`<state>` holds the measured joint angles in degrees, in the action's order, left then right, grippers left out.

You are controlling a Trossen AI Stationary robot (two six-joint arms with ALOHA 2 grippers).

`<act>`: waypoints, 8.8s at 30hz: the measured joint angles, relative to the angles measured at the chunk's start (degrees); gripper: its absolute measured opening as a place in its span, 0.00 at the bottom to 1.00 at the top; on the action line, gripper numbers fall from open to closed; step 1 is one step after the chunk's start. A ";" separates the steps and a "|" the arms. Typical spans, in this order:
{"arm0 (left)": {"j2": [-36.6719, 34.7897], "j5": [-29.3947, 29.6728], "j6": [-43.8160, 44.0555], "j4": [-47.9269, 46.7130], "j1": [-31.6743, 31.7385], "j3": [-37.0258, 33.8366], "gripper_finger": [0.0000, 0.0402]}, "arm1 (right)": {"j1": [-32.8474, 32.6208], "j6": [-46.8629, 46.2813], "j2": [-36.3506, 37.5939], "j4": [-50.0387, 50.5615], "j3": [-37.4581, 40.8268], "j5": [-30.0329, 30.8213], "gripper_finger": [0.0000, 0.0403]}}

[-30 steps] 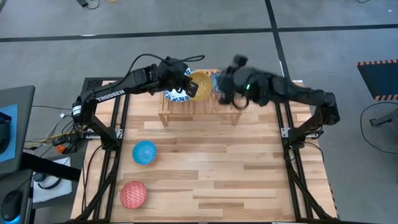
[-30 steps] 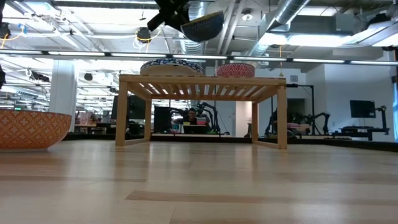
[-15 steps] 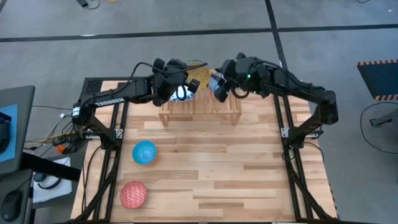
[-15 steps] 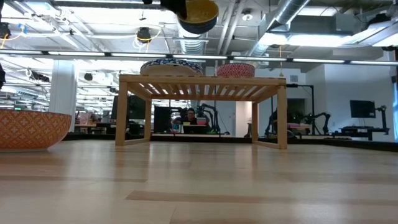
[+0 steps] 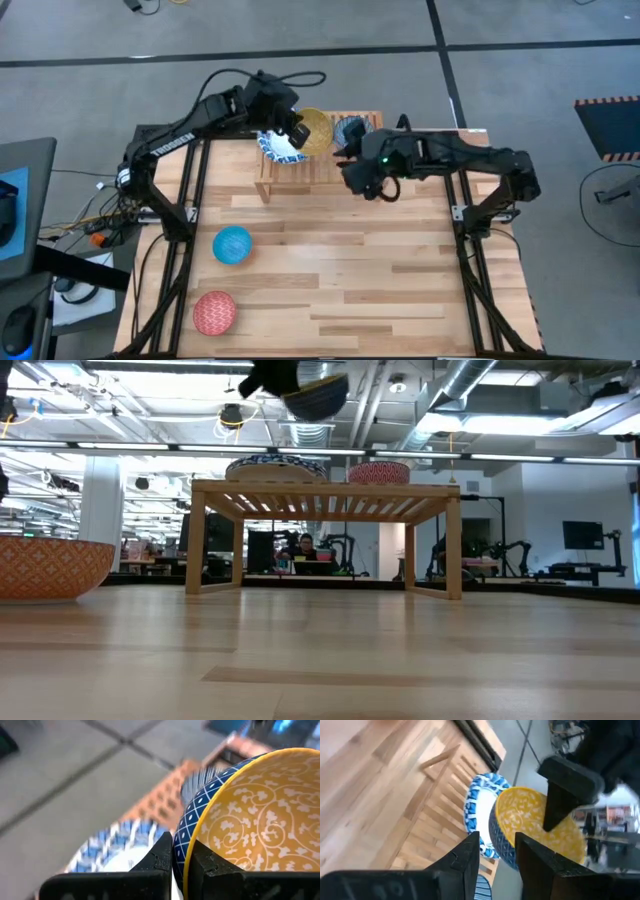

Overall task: Place and stack bowls onto a shelf
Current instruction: Stack the blue yellow patterned bowl on top of the red blue patterned bowl on the shelf, then stack the orange blue patterned bowl on top of the blue yellow patterned bowl on the shelf

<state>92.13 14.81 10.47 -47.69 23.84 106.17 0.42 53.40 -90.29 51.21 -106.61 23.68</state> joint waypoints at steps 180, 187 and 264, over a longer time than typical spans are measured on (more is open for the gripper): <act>-13.18 6.32 4.38 -26.22 -10.20 -6.99 0.43 | 20.68 -15.17 -2.24 9.88 7.58 -8.28 0.60; -21.98 3.65 10.64 -14.30 -11.79 -23.07 0.43 | 20.57 -20.50 0.33 10.14 7.54 -13.11 0.60; -3.65 -6.22 24.79 -32.27 -21.17 -12.16 0.01 | -6.55 -22.61 -2.88 -7.33 7.38 -22.45 0.50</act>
<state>88.47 8.59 35.26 -79.96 2.68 94.01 -6.13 30.79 -93.17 43.87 -99.22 1.24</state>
